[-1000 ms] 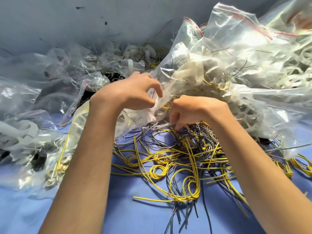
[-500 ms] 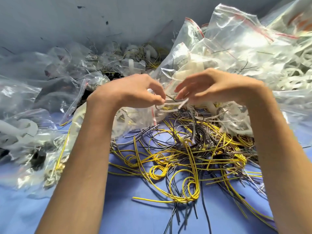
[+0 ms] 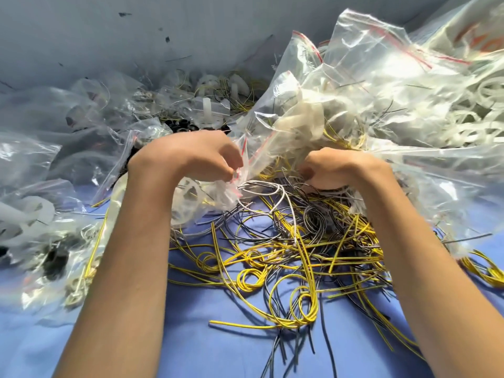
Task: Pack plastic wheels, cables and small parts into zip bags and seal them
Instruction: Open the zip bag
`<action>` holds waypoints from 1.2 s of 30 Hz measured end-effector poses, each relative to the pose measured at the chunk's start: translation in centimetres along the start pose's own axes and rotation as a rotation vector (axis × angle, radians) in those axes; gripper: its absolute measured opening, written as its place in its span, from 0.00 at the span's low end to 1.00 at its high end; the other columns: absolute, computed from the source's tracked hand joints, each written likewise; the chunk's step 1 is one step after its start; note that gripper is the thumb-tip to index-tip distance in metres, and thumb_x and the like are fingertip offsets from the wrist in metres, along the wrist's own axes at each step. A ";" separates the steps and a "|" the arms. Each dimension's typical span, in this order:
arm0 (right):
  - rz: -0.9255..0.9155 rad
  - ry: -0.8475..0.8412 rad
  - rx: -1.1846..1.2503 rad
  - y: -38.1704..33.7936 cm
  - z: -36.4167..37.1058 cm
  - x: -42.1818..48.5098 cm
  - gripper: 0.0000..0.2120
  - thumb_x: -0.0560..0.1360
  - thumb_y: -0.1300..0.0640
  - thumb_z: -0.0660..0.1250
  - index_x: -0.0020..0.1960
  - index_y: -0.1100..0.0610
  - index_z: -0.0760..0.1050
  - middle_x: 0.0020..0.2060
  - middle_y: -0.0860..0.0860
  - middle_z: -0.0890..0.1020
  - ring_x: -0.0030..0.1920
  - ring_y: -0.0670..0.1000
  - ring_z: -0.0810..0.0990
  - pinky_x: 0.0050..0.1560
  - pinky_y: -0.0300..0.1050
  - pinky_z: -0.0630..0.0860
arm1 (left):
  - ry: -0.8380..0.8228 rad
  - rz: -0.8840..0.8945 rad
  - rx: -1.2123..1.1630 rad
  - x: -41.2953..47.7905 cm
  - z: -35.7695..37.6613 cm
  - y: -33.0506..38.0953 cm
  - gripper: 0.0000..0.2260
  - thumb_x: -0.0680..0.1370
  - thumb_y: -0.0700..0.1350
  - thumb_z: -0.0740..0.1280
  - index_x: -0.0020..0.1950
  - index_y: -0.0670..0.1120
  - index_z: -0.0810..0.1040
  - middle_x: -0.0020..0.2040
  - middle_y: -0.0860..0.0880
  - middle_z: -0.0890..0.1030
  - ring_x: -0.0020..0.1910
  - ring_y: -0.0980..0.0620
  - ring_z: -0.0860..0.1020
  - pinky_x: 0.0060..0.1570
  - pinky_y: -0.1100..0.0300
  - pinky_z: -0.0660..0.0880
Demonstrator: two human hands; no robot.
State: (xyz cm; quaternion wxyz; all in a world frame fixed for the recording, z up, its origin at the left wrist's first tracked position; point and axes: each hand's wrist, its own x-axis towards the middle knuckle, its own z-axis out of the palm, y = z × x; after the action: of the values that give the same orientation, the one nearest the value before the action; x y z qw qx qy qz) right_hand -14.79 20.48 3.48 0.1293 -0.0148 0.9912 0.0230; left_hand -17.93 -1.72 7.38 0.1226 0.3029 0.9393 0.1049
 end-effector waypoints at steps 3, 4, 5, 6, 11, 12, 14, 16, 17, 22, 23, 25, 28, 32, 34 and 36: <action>-0.030 0.014 0.256 0.8 -0.7 -0.8 0.05 0.77 0.57 0.66 0.41 0.53 0.74 0.36 0.50 0.81 0.33 0.47 0.81 0.31 0.41 0.74 | -0.010 -0.023 -0.058 -0.6 -0.5 -1.1 0.16 0.73 0.35 0.64 0.53 0.54 0.79 0.48 0.60 0.80 0.49 0.57 0.79 0.49 0.61 0.75; -0.032 0.011 0.397 0.9 -1.1 -1.3 0.04 0.77 0.59 0.66 0.42 0.54 0.75 0.37 0.51 0.83 0.33 0.46 0.83 0.30 0.38 0.76 | 0.011 -0.022 -0.048 -0.8 -0.7 -1.4 0.18 0.72 0.34 0.64 0.53 0.55 0.78 0.46 0.63 0.79 0.46 0.60 0.78 0.46 0.63 0.73; -0.040 0.019 0.499 1.0 -1.5 -1.8 0.03 0.76 0.60 0.67 0.44 0.55 0.75 0.37 0.51 0.83 0.33 0.45 0.84 0.30 0.35 0.77 | 0.042 -0.020 -0.035 -0.9 -0.9 -1.6 0.19 0.72 0.34 0.63 0.52 0.56 0.78 0.45 0.65 0.78 0.44 0.63 0.76 0.43 0.64 0.71; -0.061 0.041 0.536 1.1 -1.9 -2.2 0.03 0.76 0.61 0.68 0.45 0.55 0.76 0.36 0.51 0.83 0.32 0.44 0.84 0.30 0.34 0.77 | 0.078 -0.015 -0.027 -1.1 -1.1 -1.7 0.20 0.71 0.33 0.63 0.52 0.56 0.78 0.45 0.65 0.77 0.43 0.65 0.75 0.40 0.65 0.70; -0.188 0.214 0.430 1.1 -4.0 -3.7 0.05 0.75 0.54 0.68 0.50 0.51 0.80 0.39 0.48 0.83 0.40 0.48 0.81 0.41 0.48 0.74 | 0.268 0.072 -0.067 -2.0 -2.1 -0.9 0.22 0.70 0.31 0.61 0.52 0.55 0.79 0.43 0.61 0.77 0.40 0.63 0.73 0.37 0.68 0.68; -0.217 0.227 0.453 1.1 -4.3 -4.1 0.06 0.74 0.53 0.69 0.50 0.52 0.81 0.40 0.49 0.83 0.42 0.51 0.81 0.43 0.51 0.74 | 0.295 0.094 -0.077 -2.1 -2.2 -0.6 0.22 0.70 0.31 0.61 0.51 0.56 0.79 0.43 0.60 0.77 0.39 0.63 0.73 0.36 0.70 0.68; -0.269 0.238 0.470 0.7 -4.8 -4.9 0.07 0.72 0.49 0.70 0.47 0.51 0.81 0.38 0.50 0.83 0.37 0.52 0.78 0.39 0.52 0.71 | 0.334 0.134 -0.102 -2.3 -2.3 0.0 0.21 0.71 0.33 0.61 0.49 0.58 0.79 0.44 0.59 0.76 0.37 0.66 0.72 0.32 0.75 0.64; -0.303 0.261 0.489 0.4 -5.2 -5.5 0.09 0.71 0.47 0.69 0.43 0.52 0.81 0.32 0.48 0.78 0.32 0.48 0.72 0.36 0.48 0.64 | 0.353 0.147 -0.105 -2.3 -2.4 0.5 0.19 0.72 0.36 0.62 0.47 0.62 0.76 0.47 0.56 0.73 0.38 0.66 0.72 0.35 0.74 0.65; -0.312 0.285 0.502 0.2 -5.3 -5.6 0.09 0.71 0.47 0.69 0.42 0.53 0.80 0.32 0.48 0.76 0.32 0.47 0.70 0.36 0.47 0.63 | 0.356 0.135 -0.097 -2.2 -2.3 0.6 0.18 0.73 0.37 0.62 0.45 0.63 0.75 0.49 0.54 0.71 0.41 0.64 0.72 0.38 0.72 0.66; -0.386 0.358 0.518 -1.6 -5.9 -5.8 0.08 0.72 0.53 0.70 0.35 0.52 0.77 0.62 0.42 0.74 0.57 0.41 0.76 0.59 0.47 0.73 | 0.187 0.004 -0.038 -2.1 -2.0 0.6 0.12 0.74 0.40 0.63 0.48 0.57 0.77 0.41 0.54 0.78 0.37 0.61 0.76 0.35 0.65 0.70; -0.404 0.343 0.514 -2.0 -5.8 -5.7 0.08 0.72 0.56 0.70 0.34 0.53 0.77 0.63 0.41 0.75 0.59 0.42 0.75 0.61 0.48 0.72 | 0.156 -0.011 -0.042 -2.0 -1.9 0.7 0.11 0.74 0.39 0.63 0.48 0.55 0.78 0.38 0.55 0.79 0.35 0.63 0.76 0.33 0.67 0.70; -0.399 0.303 0.515 -2.8 -5.4 -5.4 0.06 0.72 0.57 0.69 0.36 0.54 0.77 0.55 0.46 0.82 0.54 0.46 0.80 0.55 0.48 0.77 | 0.189 0.007 -0.042 -2.1 -1.9 1.0 0.09 0.75 0.39 0.64 0.42 0.53 0.76 0.33 0.55 0.78 0.31 0.63 0.74 0.28 0.72 0.67; -0.366 0.184 0.633 -4.2 -4.6 -4.9 0.08 0.76 0.56 0.66 0.40 0.56 0.77 0.35 0.53 0.85 0.32 0.46 0.84 0.33 0.42 0.79 | 0.309 0.080 -0.076 -2.2 -2.0 1.8 0.06 0.72 0.38 0.63 0.41 0.43 0.79 0.35 0.42 0.78 0.32 0.50 0.73 0.36 0.58 0.73; -0.357 0.210 0.395 -5.9 -3.9 -3.8 0.08 0.77 0.56 0.65 0.41 0.54 0.80 0.24 0.47 0.75 0.24 0.43 0.73 0.28 0.33 0.67 | 0.311 0.174 -0.170 -2.5 -2.1 2.8 0.14 0.69 0.44 0.63 0.51 0.41 0.81 0.40 0.38 0.80 0.36 0.49 0.72 0.39 0.51 0.72; -0.281 0.264 0.282 -6.5 -3.3 -2.9 0.07 0.74 0.56 0.65 0.39 0.57 0.77 0.27 0.48 0.70 0.34 0.51 0.73 0.36 0.40 0.68 | 0.325 0.183 -0.221 -2.6 -2.1 2.9 0.13 0.71 0.41 0.63 0.52 0.44 0.81 0.37 0.42 0.79 0.34 0.52 0.71 0.35 0.57 0.68; -0.189 0.321 0.237 -7.4 -3.0 -2.9 0.09 0.73 0.55 0.63 0.36 0.56 0.70 0.31 0.51 0.71 0.39 0.56 0.70 0.41 0.44 0.68 | 0.327 0.181 -0.247 -2.6 -2.1 2.9 0.15 0.72 0.37 0.63 0.55 0.48 0.81 0.34 0.49 0.76 0.33 0.54 0.69 0.33 0.62 0.65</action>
State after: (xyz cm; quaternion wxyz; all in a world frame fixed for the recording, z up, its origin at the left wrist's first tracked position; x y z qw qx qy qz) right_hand -12.46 12.97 6.79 -0.0280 -0.0957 0.9891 -0.1085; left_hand -14.91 -1.27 10.60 -0.0049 0.3475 0.8957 0.2773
